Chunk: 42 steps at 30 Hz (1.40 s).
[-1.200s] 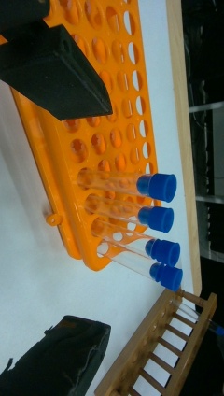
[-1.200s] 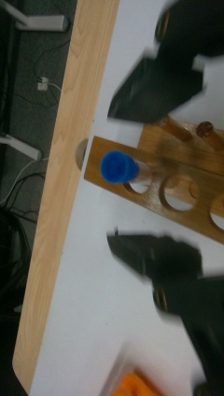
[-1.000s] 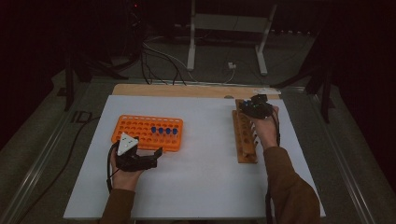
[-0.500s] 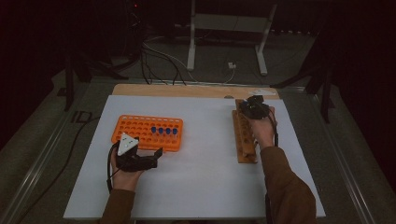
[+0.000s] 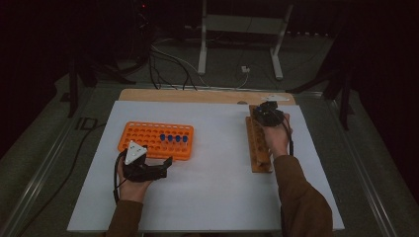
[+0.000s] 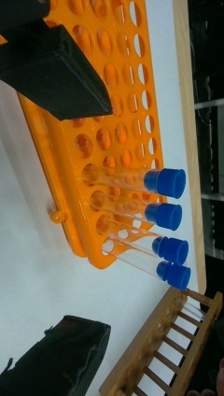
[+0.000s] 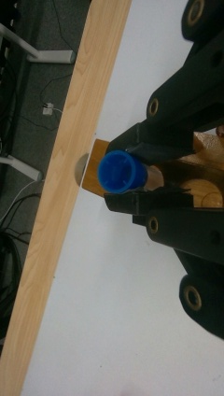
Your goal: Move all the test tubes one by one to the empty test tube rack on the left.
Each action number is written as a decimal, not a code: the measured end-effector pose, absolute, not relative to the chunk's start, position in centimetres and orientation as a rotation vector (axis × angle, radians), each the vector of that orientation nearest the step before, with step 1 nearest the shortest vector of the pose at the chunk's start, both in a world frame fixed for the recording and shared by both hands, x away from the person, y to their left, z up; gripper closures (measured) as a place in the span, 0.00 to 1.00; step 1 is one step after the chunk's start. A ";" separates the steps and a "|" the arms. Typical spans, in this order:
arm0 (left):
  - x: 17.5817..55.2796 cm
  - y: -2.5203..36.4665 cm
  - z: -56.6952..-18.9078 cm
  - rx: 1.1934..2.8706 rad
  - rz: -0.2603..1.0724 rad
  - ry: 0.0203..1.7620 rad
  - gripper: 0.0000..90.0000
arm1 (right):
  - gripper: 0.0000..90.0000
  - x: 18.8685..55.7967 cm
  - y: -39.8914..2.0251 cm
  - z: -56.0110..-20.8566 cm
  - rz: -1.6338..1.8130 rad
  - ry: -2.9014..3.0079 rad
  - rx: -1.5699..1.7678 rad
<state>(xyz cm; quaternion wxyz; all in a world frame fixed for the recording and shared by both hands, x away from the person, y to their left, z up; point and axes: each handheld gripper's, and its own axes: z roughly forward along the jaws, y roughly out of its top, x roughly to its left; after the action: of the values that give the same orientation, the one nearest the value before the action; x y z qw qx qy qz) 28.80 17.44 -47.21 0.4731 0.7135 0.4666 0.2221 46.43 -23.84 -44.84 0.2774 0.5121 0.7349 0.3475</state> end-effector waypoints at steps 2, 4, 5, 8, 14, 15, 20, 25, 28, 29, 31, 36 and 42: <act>28.8 17.4 -47.2 1.747 0.542 1.142 0.01 | 0.85 46.2 -24.0 -44.6 0.950 1.964 1.376; 28.8 17.3 -47.3 1.750 0.542 1.141 0.01 | 0.85 46.0 -24.1 -44.3 0.960 1.959 1.369; 28.8 17.3 -47.3 1.754 0.543 1.141 0.01 | 0.85 45.9 -24.1 -44.2 0.965 1.960 1.364; 28.8 17.2 -47.3 1.757 0.542 1.137 0.01 | 0.85 45.6 -24.2 -43.6 0.984 1.954 1.353; 28.9 17.1 -47.4 1.765 0.542 1.137 0.01 | 0.85 44.8 -24.5 -42.6 1.008 1.954 1.321; 28.9 17.1 -47.4 1.765 0.542 1.138 0.01 | 0.85 44.7 -24.5 -42.4 1.010 1.955 1.310; 28.9 17.2 -47.5 1.761 0.542 1.142 0.01 | 0.85 43.9 -24.5 -41.4 1.036 1.951 1.265; 28.9 17.1 -47.5 1.769 0.545 1.138 0.01 | 0.85 43.0 -24.5 -40.4 1.046 1.944 1.225; 28.9 17.0 -47.5 1.770 0.544 1.136 0.01 | 0.85 42.5 -24.4 -40.1 1.045 1.944 1.197; 28.9 17.0 -47.5 1.770 0.544 1.134 0.01 | 0.85 42.3 -24.4 -40.0 1.052 1.945 1.192; 28.9 16.9 -47.5 1.775 0.544 1.134 0.01 | 0.85 41.9 -24.2 -39.6 1.071 1.953 1.174; 28.9 16.8 -47.5 1.778 0.542 1.128 0.01 | 0.85 41.1 -23.5 -39.2 1.083 1.980 1.124; 28.9 16.8 -47.5 1.781 0.544 1.128 0.01 | 0.85 40.1 -22.3 -39.1 1.127 2.006 1.081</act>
<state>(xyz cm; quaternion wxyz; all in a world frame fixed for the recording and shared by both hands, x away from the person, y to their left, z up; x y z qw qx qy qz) 28.89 16.80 -47.52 0.4635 0.7248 0.4591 0.2215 40.11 -22.27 -39.11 0.2952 0.4063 0.7539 0.4235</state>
